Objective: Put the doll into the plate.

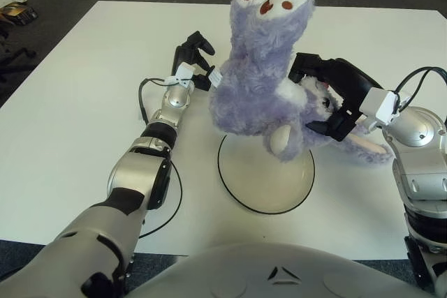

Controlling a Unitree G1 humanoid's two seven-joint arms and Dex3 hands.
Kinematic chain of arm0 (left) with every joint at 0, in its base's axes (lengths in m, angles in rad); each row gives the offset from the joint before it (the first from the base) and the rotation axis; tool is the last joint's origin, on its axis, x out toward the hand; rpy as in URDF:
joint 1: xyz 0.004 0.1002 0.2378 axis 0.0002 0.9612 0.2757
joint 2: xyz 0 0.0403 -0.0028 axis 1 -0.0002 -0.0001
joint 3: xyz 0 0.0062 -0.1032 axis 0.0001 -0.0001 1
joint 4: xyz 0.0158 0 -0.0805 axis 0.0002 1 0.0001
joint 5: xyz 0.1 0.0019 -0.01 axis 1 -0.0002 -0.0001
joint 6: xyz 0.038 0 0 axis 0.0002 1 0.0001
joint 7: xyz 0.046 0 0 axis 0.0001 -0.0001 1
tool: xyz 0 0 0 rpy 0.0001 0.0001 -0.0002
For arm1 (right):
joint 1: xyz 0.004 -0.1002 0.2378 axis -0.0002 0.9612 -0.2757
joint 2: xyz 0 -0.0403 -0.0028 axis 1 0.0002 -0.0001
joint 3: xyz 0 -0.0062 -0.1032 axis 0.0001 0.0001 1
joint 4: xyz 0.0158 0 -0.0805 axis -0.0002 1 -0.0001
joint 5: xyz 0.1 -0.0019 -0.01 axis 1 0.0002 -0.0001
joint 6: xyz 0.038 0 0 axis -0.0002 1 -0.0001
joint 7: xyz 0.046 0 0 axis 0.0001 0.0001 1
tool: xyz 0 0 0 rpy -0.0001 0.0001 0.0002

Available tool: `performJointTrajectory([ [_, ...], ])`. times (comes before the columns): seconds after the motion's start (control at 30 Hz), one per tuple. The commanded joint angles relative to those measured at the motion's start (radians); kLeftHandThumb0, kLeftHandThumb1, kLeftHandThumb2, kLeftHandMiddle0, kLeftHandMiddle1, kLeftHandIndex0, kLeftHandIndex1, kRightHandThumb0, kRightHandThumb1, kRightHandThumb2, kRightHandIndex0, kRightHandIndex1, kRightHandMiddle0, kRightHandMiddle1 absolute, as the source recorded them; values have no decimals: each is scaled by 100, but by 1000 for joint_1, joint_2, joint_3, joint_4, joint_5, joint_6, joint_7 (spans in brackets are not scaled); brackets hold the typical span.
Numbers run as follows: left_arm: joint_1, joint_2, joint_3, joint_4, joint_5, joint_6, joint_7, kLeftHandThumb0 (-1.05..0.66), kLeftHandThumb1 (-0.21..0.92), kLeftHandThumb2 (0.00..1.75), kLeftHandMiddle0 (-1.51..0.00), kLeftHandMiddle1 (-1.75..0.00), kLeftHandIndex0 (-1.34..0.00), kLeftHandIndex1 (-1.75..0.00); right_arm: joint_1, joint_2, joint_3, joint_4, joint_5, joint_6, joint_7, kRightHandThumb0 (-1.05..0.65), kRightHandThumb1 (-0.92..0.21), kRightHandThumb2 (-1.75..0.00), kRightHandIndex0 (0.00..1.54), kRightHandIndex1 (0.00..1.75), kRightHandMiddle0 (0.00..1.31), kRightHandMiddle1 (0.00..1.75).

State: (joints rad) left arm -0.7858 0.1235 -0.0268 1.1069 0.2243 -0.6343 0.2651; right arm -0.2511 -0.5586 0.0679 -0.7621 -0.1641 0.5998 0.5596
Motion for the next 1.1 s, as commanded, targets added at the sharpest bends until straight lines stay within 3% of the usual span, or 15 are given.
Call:
performJointTrajectory([
  [0.0, -24, -1, 3, 8, -8, 2, -6, 0, -12, 170, -100, -144, -77, -175, -3, -18, -9, -19, -1, -25, -5, 0, 3, -161, 85, 174, 80, 146],
  [0.23, -25, 0, 0, 7, 0, -1, 9, 0, -12, 170, -98, -144, -79, -175, -2, -40, -3, -22, -27, -41, -8, -1, -22, -129, 62, 175, 76, 132],
  [0.37, -26, 1, -6, 5, 8, 7, 12, 0, -12, 170, -98, -145, -78, -175, 4, -56, -12, -20, -17, -65, 6, -1, -40, -110, 46, 172, 62, 144],
  [0.4, -27, 1, -6, 5, 7, 9, 10, 0, -12, 170, -99, -144, -77, -175, 4, -57, -13, -19, -12, -67, 8, -14, -48, -98, 35, 163, 58, 148],
  [0.47, -26, 0, -4, 4, 3, 9, 6, 0, -12, 170, -99, -144, -77, -175, 6, -58, -15, -18, -7, -71, 8, -26, -57, -84, 25, 151, 54, 151],
  [0.6, -25, -2, -3, 3, 1, 11, 8, 0, -12, 170, -100, -144, -77, -175, 9, -66, -17, -15, -4, -83, 11, -35, -68, -67, 17, 134, 49, 152],
  [0.63, -25, -1, -4, 2, 2, 13, 10, 0, -12, 170, -100, -145, -77, -175, 11, -69, -18, -15, -5, -87, 11, -35, -60, -74, 17, 131, 43, 150],
  [0.67, -25, -1, -4, 2, 3, 14, 11, 0, -13, 171, -100, -145, -77, -175, 12, -70, -18, -14, -6, -89, 10, -35, -46, -88, 16, 124, 31, 147],
  [0.77, -25, -1, -3, 1, -2, 17, 0, 0, -14, 172, -101, -145, -79, -175, 15, -73, -20, -13, -8, -101, 8, -36, -27, -106, 15, 113, 16, 142],
  [1.07, -23, -4, 5, 2, -19, 7, -17, 0, -14, 172, -99, -145, -80, -175, 23, -97, -22, -7, -16, -130, 18, -40, -19, -112, 13, 94, 3, 129],
])
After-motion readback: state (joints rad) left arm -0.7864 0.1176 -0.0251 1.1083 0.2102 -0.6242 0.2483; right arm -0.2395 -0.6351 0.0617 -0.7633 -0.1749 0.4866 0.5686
